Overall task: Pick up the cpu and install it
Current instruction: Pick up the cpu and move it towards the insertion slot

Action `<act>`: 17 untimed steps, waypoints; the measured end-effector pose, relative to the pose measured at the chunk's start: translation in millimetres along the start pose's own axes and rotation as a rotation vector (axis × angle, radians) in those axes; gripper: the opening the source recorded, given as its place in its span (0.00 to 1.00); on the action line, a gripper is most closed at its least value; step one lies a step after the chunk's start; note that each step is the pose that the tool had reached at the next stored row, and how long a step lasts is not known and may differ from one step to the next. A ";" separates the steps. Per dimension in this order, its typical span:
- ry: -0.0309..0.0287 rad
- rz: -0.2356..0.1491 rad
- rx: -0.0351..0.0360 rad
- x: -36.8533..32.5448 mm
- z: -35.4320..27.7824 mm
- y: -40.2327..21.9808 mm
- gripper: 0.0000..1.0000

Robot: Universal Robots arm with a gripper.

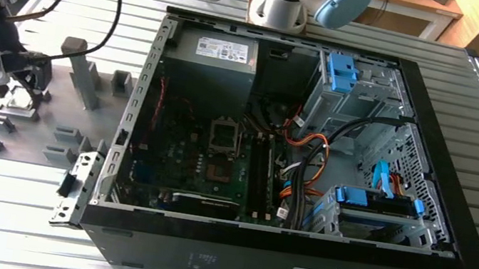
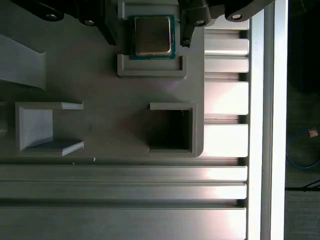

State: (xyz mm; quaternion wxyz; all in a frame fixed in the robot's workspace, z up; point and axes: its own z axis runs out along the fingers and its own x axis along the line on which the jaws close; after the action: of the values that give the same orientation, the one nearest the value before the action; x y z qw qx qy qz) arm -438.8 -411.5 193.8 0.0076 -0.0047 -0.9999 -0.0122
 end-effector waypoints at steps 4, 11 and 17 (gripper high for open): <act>-0.0002 0.000 0.0000 0.3 4.6 2.2 0.60; 0.0001 -0.001 0.0002 2.9 9.7 5.1 0.60; -0.0001 0.000 0.0006 5.0 10.2 4.8 0.60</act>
State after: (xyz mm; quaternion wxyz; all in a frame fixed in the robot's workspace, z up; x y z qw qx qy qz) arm -443.9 -406.5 183.9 0.0076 -0.0045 -0.9999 -0.0119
